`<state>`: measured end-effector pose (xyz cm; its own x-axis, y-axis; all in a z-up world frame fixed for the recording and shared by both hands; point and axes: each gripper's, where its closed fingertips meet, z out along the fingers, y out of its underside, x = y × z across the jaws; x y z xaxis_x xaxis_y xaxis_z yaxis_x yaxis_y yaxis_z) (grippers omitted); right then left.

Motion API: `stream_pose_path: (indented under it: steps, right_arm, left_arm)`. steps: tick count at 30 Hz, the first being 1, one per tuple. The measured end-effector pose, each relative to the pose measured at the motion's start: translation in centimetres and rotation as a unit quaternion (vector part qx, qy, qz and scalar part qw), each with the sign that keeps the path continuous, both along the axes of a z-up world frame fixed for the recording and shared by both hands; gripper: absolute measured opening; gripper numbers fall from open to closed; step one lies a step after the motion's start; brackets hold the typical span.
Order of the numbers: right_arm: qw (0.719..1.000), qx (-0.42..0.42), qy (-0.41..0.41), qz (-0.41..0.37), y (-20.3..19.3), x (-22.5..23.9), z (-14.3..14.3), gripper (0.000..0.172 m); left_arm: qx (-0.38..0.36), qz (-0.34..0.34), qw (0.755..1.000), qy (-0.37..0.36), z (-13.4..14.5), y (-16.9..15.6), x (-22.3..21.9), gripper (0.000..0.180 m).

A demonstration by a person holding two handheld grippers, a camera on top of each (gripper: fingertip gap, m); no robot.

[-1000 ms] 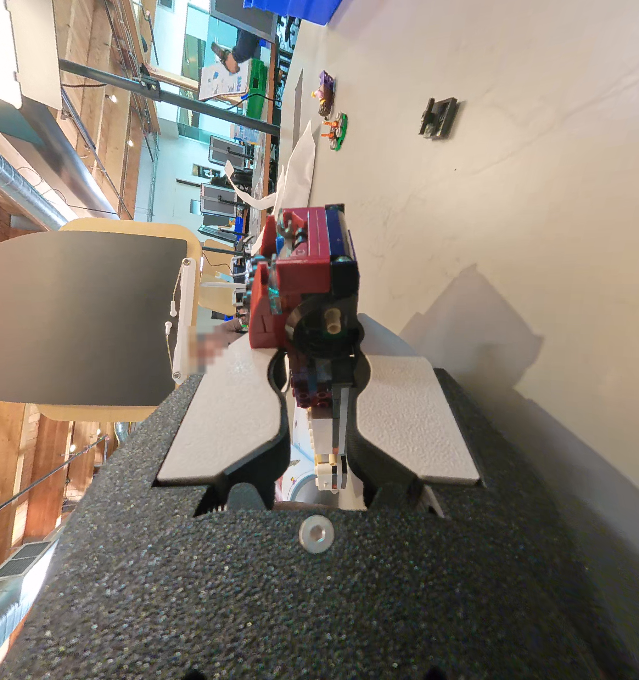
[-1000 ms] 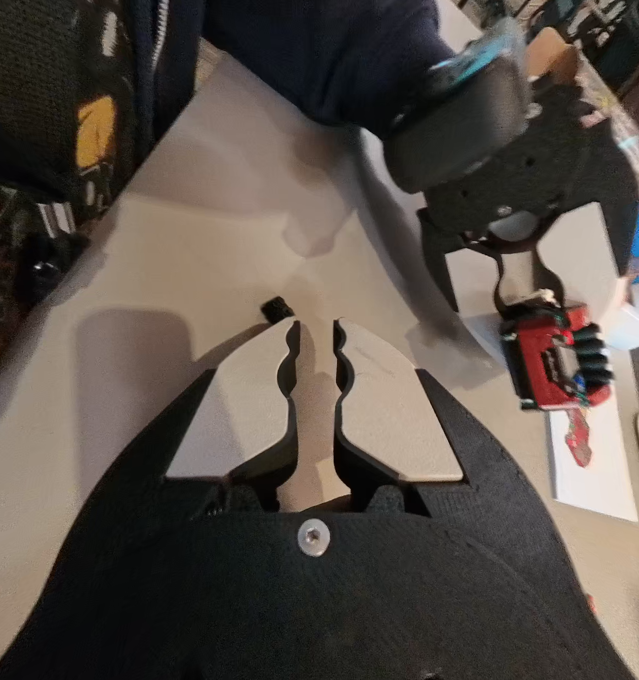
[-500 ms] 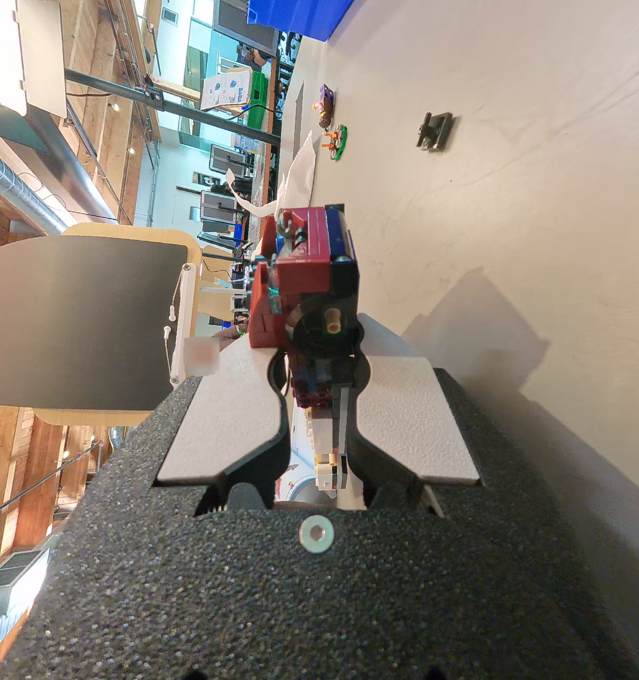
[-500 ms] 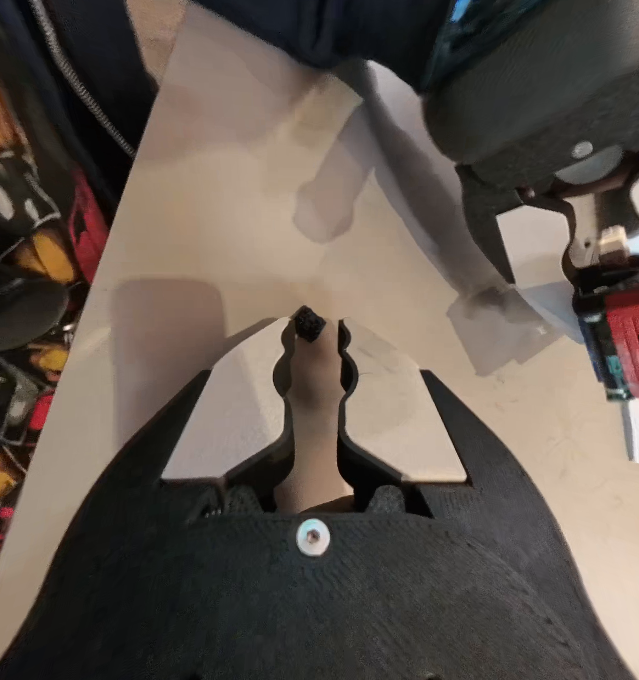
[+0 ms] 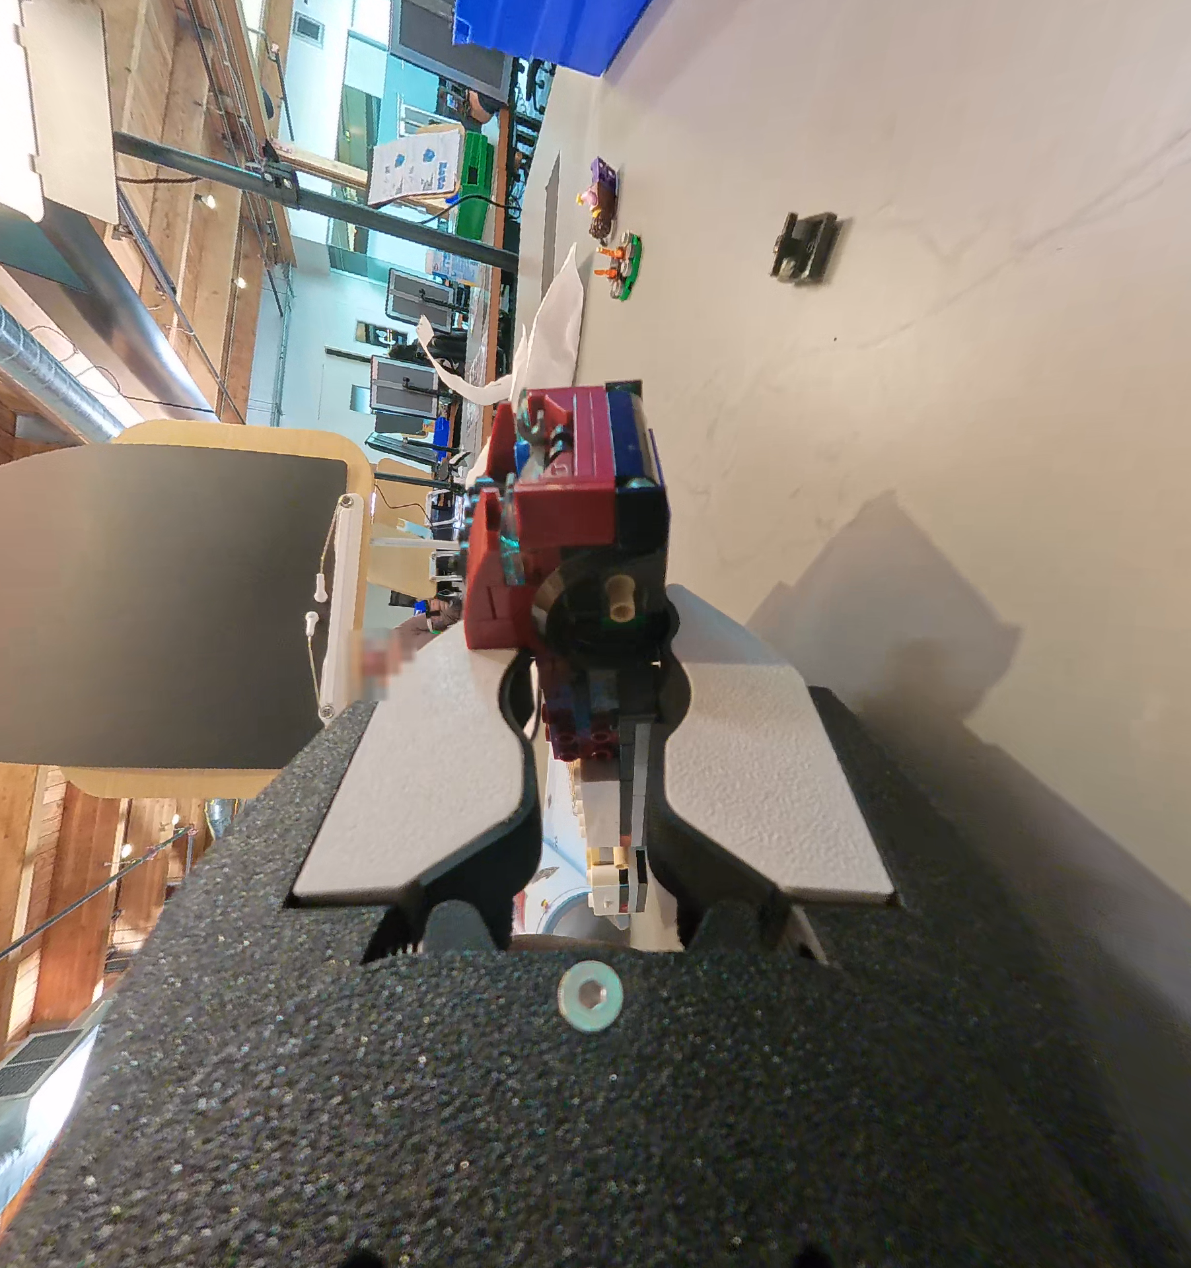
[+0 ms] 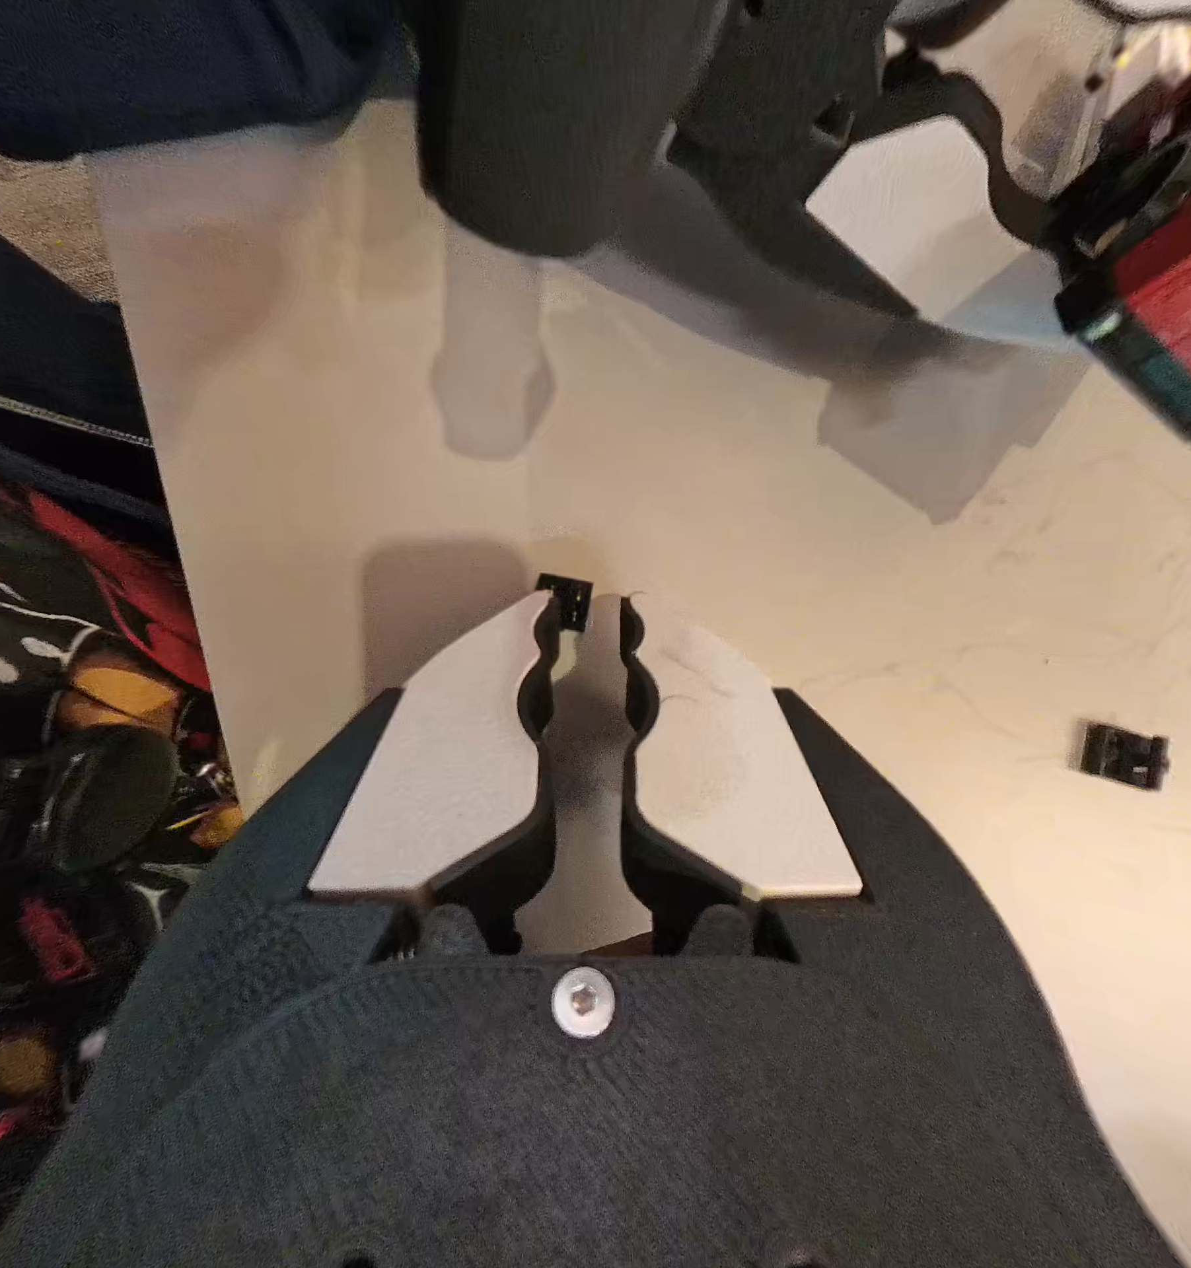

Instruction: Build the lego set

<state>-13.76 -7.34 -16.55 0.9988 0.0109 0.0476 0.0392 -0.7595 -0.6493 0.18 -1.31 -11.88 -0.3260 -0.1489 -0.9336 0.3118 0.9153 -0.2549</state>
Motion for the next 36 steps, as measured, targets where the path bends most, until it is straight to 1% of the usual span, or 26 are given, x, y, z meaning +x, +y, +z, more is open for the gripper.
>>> stream_pose_path:
  steps: [2,5,20,26,30,31,33,36]
  right_arm:
    - [1.000,0.010,0.005,-0.007,-0.2,-0.2,-0.1,0.011]
    - [1.000,0.017,0.008,-0.016,-0.3,-0.4,-0.1,0.007]
    - [0.996,0.051,-0.022,-0.065,-3.2,0.7,0.1,0.012]
    - [0.995,0.037,-0.043,-0.077,-4.2,0.7,0.3,0.013]
    - [0.995,-0.004,-0.069,-0.072,-4.9,0.6,-0.7,0.013]
    - [0.995,-0.005,-0.073,-0.071,-4.9,0.6,-0.7,0.011]
    - [0.994,0.002,-0.073,-0.079,-4.8,0.7,-0.3,0.014]
    - [0.995,0.030,-0.051,-0.086,-4.3,0.8,0.5,0.015]
  left_arm:
    - [0.000,0.000,1.000,-0.001,0.1,-0.1,0.0,0.033]
    - [0.001,0.000,1.000,-0.002,0.1,-0.2,0.1,0.033]
    - [0.000,-0.006,1.000,-0.004,0.1,-0.9,-0.4,0.033]
    - [0.004,-0.008,1.000,-0.007,0.1,-1.2,-0.4,0.033]
    - [0.010,-0.014,1.000,-0.012,0.2,-1.5,-0.5,0.033]
    - [0.012,-0.016,1.000,-0.012,0.2,-1.6,-0.5,0.033]
    - [0.017,-0.018,1.000,-0.012,0.2,-1.8,-0.6,0.033]
    - [0.024,-0.018,0.999,-0.011,0.0,-1.8,-0.6,0.033]
